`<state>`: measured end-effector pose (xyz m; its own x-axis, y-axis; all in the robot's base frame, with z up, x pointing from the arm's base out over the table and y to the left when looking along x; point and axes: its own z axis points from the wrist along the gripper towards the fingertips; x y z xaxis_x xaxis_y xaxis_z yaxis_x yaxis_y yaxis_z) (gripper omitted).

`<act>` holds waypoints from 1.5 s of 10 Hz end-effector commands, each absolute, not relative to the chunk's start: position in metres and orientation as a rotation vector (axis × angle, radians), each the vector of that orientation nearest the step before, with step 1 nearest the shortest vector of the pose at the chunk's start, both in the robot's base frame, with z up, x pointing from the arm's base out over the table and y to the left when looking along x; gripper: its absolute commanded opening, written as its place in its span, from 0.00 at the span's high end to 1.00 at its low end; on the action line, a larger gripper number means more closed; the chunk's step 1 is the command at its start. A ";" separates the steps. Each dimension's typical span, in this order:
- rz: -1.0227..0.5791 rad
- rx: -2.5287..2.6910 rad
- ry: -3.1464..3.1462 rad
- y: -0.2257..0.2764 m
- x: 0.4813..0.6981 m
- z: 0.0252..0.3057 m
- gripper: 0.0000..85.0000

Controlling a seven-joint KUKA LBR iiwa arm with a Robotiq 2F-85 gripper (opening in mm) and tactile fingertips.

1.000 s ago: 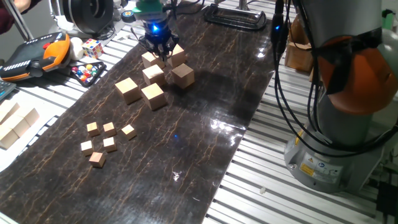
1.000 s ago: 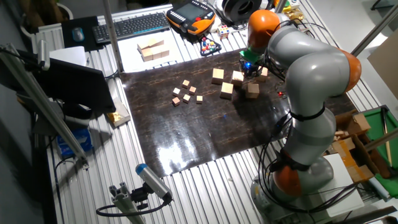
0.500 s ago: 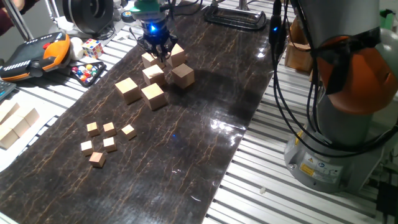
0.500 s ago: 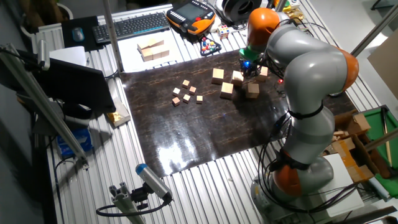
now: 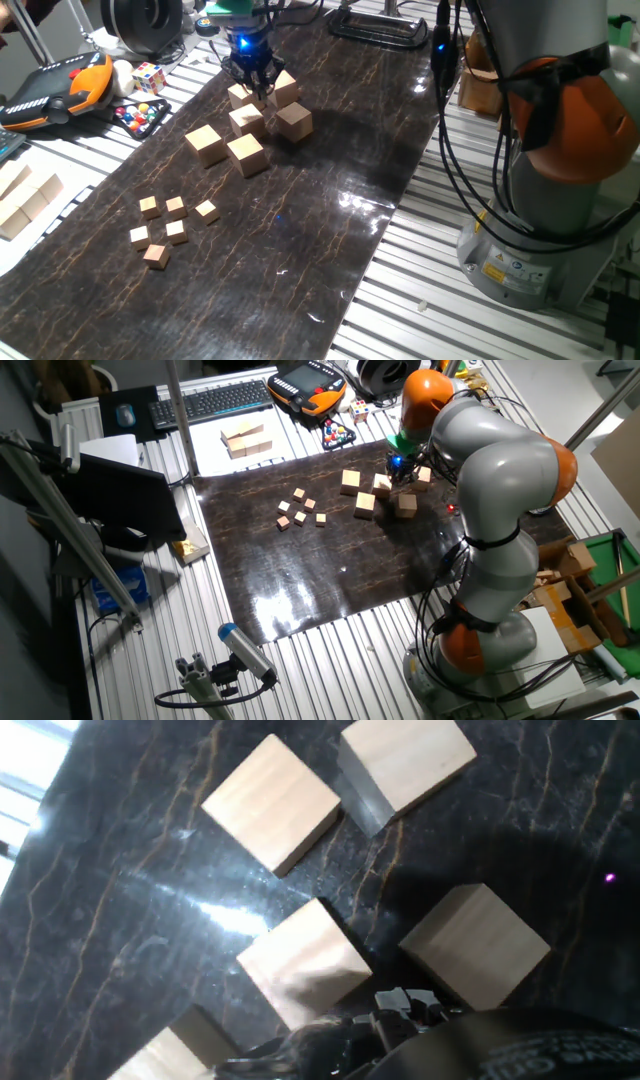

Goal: Stack the blocks into a pyramid shape

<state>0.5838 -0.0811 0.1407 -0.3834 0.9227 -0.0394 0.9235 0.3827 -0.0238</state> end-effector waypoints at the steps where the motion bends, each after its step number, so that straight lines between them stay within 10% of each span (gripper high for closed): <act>1: -0.072 1.719 2.612 -0.081 0.584 0.141 0.98; 4: 0.004 1.794 2.578 -0.086 0.585 0.140 0.83; 6: 0.005 1.925 2.500 -0.093 0.589 0.141 0.99; 12: 0.044 2.187 2.233 -0.116 0.604 0.137 0.96; 15: 0.062 2.252 2.171 -0.118 0.607 0.135 0.53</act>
<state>0.6082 -0.1186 0.1344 0.0326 0.9993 0.0197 0.9988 -0.0333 0.0364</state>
